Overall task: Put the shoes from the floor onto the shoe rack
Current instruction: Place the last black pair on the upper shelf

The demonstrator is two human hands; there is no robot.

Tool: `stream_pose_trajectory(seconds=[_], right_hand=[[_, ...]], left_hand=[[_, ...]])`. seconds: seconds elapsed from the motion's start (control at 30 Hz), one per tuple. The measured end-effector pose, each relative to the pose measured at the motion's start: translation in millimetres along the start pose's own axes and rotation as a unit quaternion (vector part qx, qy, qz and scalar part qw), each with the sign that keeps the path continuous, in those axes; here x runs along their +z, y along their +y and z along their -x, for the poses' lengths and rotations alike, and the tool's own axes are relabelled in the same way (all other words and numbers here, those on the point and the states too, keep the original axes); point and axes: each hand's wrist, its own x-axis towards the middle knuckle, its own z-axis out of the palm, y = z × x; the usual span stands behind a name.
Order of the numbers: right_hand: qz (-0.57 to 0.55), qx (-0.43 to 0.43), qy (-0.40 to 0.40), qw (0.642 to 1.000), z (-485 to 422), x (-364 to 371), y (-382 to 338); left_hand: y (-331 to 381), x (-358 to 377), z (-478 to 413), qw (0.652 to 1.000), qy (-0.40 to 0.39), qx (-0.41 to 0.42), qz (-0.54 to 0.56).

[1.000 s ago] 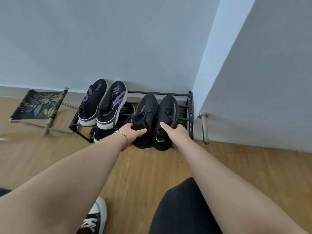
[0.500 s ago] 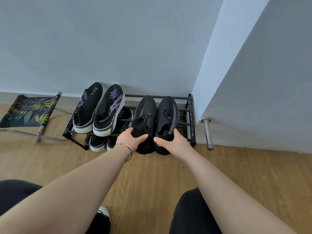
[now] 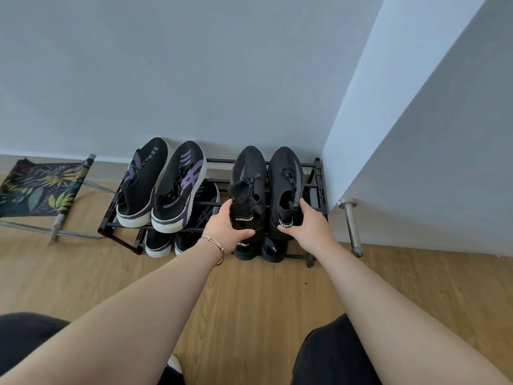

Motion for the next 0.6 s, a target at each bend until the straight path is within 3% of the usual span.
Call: stream_pose_trajectory(seconds=[0.6], right_hand=[[0.025, -0.024, 0.011, 0.999, -7.3, 1.5, 0.9]], left_hand=[[3.1, 0.5, -7.3, 1.000, 0.013, 0.012, -0.007]])
